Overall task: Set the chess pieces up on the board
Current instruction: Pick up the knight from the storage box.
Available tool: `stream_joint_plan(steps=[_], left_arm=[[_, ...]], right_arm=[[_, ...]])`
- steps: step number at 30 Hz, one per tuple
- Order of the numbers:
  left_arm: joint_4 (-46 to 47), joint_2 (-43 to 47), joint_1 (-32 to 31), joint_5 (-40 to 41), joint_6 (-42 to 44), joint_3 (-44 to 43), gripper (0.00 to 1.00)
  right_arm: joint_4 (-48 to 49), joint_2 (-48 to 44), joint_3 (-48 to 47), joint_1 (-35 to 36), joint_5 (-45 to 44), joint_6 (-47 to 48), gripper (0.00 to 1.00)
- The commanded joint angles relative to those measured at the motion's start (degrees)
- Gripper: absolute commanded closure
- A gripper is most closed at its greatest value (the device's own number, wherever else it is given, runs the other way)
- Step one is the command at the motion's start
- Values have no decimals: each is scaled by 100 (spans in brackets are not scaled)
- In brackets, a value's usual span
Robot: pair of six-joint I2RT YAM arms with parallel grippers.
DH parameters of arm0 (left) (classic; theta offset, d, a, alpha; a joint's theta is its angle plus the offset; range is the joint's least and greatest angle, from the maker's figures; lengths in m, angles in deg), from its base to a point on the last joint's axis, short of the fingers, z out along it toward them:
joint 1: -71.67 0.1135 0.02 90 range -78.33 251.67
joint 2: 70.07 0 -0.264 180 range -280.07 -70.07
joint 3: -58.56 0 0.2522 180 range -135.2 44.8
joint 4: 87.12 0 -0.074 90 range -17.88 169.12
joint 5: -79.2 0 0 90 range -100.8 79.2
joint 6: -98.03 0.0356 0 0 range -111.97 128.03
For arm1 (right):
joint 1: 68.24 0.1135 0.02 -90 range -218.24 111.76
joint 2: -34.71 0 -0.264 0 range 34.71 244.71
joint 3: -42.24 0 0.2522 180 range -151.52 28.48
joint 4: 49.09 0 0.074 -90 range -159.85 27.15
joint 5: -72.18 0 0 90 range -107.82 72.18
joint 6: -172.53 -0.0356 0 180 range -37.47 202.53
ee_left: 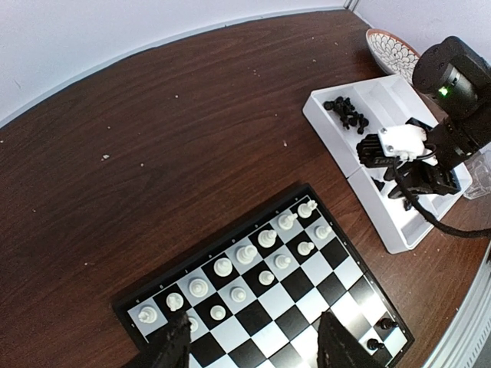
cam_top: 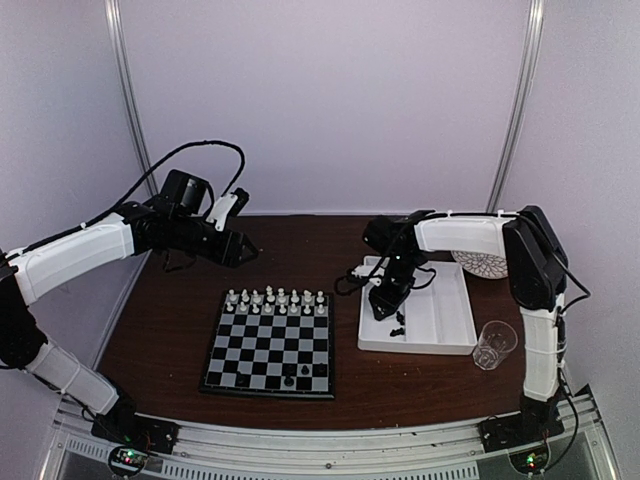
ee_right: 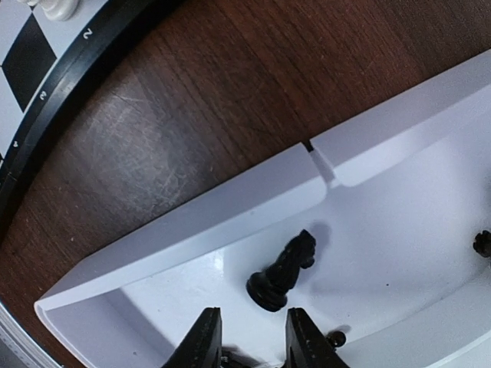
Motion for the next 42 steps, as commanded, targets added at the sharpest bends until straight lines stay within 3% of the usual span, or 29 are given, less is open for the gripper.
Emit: stream_joint_plan(steps=[1, 13, 24, 38, 42], left_arm=[[145, 36, 44, 23, 80, -79, 44], [134, 5, 44, -7, 75, -88, 44], [125, -6, 44, 21, 90, -96, 44], [76, -83, 44, 10, 95, -138, 44], [73, -93, 44, -8, 96, -140, 44]], right_arm=[[54, 170, -101, 8, -270, -102, 69], [60, 254, -254, -1, 147, -350, 68], [140, 563, -511, -4, -183, -690, 68], [254, 326, -39, -5, -621, -621, 76], [298, 331, -48, -5, -505, -528, 84]])
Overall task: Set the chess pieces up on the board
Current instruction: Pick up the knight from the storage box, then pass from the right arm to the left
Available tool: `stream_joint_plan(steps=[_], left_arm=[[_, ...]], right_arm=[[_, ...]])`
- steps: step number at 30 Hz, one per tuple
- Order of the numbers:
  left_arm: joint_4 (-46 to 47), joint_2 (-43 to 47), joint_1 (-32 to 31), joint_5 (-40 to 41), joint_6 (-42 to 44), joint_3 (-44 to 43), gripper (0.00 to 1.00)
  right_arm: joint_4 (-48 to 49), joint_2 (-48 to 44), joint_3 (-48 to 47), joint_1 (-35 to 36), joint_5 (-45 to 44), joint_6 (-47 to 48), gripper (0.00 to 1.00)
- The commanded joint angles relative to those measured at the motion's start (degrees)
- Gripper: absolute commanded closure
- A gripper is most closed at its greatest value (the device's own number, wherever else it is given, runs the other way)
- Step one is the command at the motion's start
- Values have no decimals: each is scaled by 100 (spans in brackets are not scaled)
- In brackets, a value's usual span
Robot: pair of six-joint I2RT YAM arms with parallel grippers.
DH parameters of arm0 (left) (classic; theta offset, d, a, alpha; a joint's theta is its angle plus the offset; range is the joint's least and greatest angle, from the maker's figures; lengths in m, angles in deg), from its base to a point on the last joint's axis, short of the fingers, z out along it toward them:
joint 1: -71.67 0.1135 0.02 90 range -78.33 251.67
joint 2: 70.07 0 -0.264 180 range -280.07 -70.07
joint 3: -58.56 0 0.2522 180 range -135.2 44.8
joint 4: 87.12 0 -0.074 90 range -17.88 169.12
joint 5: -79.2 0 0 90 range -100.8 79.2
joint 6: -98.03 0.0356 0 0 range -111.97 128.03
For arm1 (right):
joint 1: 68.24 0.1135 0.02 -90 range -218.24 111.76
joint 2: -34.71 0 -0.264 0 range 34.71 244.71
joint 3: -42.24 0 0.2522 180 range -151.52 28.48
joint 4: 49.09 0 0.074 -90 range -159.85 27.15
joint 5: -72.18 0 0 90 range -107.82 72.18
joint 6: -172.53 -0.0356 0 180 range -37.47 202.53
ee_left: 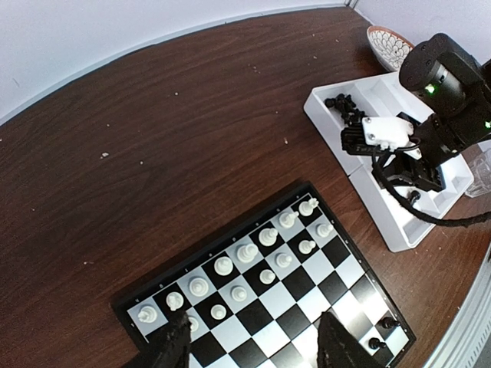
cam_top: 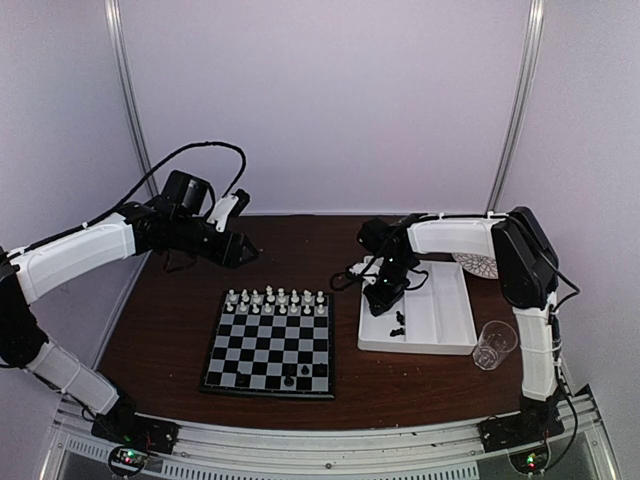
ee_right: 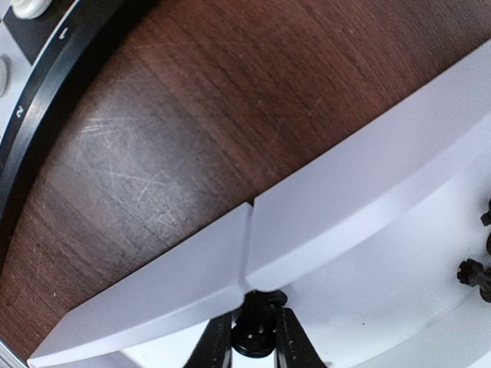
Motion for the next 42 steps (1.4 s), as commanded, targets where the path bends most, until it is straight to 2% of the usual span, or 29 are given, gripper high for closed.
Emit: stream_joint_plan(steps=[1, 5, 9, 13, 16, 19, 21, 23, 26, 30, 34, 37, 42], left_arm=[[85, -63, 44, -8, 80, -140, 44], [82, -113, 44, -58, 87, -138, 44], [341, -123, 23, -355, -24, -28, 45], [477, -329, -62, -901, -613, -141, 46], [612, -489, -420, -1453, -900, -373, 46], [671, -534, -1087, -1822, -99, -573, 46], [771, -505, -1521, -1696, 193, -515, 46], [1029, -633, -1615, -1674, -345, -482, 46], [1413, -972, -1617, -1725, -1833, -547, 47], [2679, -1262, -1621, -2004, -3783, -206, 48], [3969, -1729, -1654, -2617, -5098, -98, 51], [4634, -2080, -1706, -2876, -5738, -152, 55], [5232, -2501, -1825, -3244, -6254, -352, 57]], right_arm=[[-3, -25, 169, -6, -99, 96, 86], [134, -455, 399, -24, -61, 234, 90], [379, -1400, 817, -60, 425, 626, 89], [667, -2431, 1341, -62, 1183, 1258, 88], [953, -3150, 1776, -52, 2042, 1630, 87], [727, -3492, 1791, -52, 2766, 1737, 86], [586, -3606, 1728, -45, 3039, 1729, 86], [535, -3721, 1710, -23, 3020, 1705, 86], [211, -3797, 1579, 58, 2612, 1989, 86], [41, -3959, 1563, 219, 1572, 2442, 86], [-35, -4075, 1562, 351, 1069, 2714, 86], [30, -4165, 1627, 502, 781, 2737, 86], [140, -4281, 1747, 778, 430, 2824, 86]])
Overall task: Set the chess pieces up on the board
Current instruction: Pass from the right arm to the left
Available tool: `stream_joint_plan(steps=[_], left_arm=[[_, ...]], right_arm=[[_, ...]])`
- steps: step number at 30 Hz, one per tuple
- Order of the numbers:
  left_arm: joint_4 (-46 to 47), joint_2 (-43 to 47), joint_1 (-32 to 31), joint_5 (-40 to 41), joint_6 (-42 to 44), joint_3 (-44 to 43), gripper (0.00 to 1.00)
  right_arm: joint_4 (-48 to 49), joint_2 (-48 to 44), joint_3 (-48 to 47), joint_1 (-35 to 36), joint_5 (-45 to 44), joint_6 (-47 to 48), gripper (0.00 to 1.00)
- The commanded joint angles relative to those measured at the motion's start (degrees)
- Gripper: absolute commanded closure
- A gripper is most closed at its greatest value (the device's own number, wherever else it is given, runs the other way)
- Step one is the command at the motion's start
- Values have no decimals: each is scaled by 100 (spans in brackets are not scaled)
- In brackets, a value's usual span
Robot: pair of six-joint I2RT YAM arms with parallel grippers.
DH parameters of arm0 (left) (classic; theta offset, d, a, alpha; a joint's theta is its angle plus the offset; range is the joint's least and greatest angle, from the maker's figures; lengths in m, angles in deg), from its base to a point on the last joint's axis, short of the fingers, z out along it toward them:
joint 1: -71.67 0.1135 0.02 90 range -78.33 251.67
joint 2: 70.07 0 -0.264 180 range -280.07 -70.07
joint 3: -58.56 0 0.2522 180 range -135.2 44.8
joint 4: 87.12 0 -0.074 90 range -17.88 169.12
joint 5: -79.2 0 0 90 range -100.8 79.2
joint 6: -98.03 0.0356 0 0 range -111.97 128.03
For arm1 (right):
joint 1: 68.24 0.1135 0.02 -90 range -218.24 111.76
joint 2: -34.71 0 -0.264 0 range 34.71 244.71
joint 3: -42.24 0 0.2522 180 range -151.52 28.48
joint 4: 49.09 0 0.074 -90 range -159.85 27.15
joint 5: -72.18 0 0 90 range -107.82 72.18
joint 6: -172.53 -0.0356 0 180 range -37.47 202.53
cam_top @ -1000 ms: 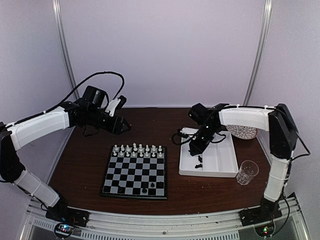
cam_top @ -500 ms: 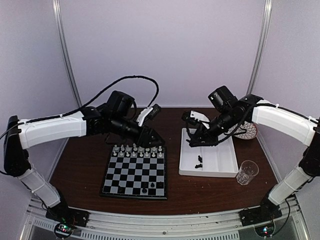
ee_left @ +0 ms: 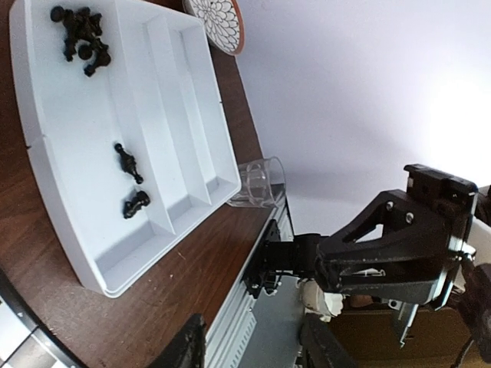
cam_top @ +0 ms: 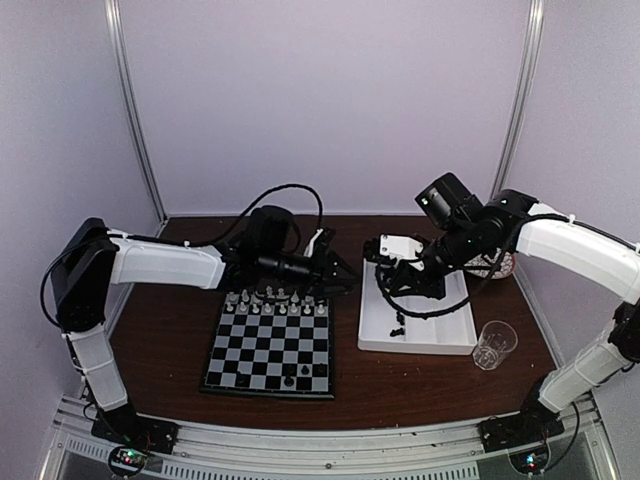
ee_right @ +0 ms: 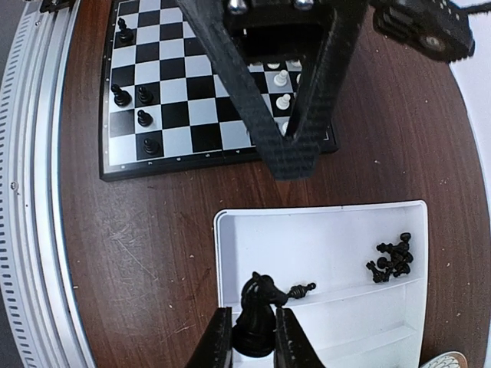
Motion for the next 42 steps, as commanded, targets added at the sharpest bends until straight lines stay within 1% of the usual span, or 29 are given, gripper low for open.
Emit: stream_joint_plan(steps=[1, 7, 12, 19, 24, 29, 42], left_arm=[[1338, -273, -119, -634, -1009, -222, 57], [1983, -507, -210, -846, -1470, -274, 59], [2234, -615, -279, -898, -1650, -345, 62], [2170, -697, -320, -988, -1732, -435, 66], [2104, -751, -368, -1068, -1716, -532, 71], [1829, -830, -453, -1180, -1548, -739, 75], [1754, -898, -465, -1202, -1515, -740, 89]], right_arm=[[76, -205, 72, 223, -554, 188, 86], [55, -158, -19, 309, -648, 237, 86], [22, -75, -67, 376, -673, 259, 86], [46, -11, -117, 417, -687, 233, 86], [54, 33, -126, 435, -696, 215, 86], [107, 72, -142, 452, -757, 215, 86], [84, 73, -158, 469, -787, 195, 86]])
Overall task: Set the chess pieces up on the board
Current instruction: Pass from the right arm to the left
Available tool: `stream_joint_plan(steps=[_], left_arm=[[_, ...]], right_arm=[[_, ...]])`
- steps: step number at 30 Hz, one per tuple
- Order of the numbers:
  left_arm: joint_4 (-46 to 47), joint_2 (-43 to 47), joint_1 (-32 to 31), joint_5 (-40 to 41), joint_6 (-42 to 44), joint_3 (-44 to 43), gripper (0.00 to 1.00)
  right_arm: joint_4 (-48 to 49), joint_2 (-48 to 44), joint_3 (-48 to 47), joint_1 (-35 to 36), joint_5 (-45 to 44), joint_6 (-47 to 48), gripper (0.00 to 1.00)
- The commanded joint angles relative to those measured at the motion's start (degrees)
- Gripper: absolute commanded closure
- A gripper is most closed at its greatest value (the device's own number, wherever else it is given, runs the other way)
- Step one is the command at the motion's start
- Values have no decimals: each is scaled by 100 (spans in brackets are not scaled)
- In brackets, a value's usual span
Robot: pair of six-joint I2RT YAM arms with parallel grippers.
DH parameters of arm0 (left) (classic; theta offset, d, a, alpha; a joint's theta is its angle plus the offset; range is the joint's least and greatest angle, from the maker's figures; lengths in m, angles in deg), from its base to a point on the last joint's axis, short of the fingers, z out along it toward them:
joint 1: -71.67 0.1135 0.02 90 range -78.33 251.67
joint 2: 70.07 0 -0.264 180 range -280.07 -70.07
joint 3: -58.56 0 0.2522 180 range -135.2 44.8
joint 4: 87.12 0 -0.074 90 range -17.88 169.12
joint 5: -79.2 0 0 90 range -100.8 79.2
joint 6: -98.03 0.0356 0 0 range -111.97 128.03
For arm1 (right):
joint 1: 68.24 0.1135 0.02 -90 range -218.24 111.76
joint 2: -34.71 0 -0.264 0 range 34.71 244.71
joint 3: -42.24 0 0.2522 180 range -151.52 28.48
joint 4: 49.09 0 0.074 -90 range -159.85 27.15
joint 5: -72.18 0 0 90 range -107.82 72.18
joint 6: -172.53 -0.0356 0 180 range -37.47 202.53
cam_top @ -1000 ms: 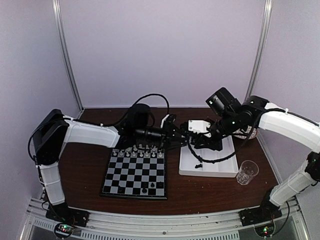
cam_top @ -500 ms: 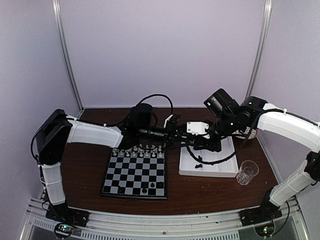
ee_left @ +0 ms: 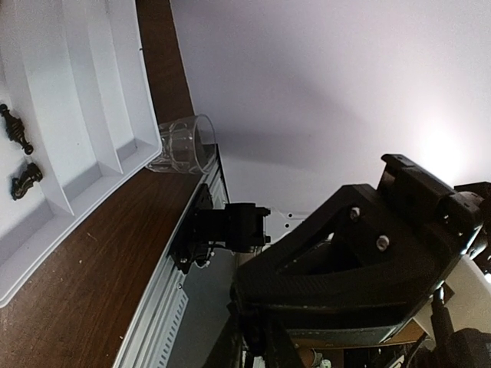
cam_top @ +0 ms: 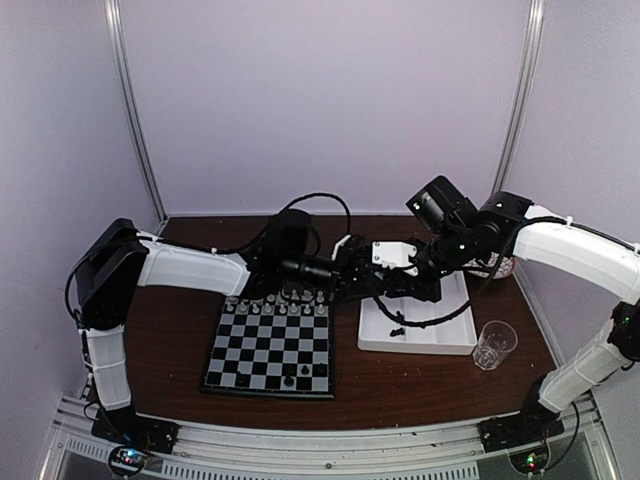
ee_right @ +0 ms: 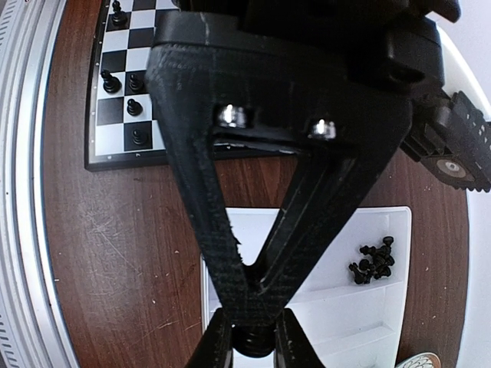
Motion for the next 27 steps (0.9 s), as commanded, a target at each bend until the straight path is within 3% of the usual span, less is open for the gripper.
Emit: stream_joint_plan(steps=[1, 5, 8, 13, 19, 23, 27], left_arm=[[278, -79, -78, -188, 110, -226, 90], [123, -73, -77, -173, 270, -257, 97], [-558, 26, -64, -121, 911, -397, 100], [-3486, 483, -23, 584, 3124, -1165, 100], [-6665, 1205, 18, 2056, 5227, -1640, 100], [-8112, 1837, 10, 3304, 6000, -1405, 100], [-9164, 2380, -16, 4249, 6178, -985, 100]], right_arm=[[50, 30, -96, 46, -110, -19, 86], [48, 8, -93, 46, -101, -26, 84], [18, -56, -86, 46, -69, -68, 80], [-200, -416, -28, -173, 184, -150, 62], [-696, -906, 69, -1101, 1149, -59, 58], [-245, -1065, 668, -1580, 1493, -261, 58], [393, -995, 1179, -1829, 1455, -488, 58]])
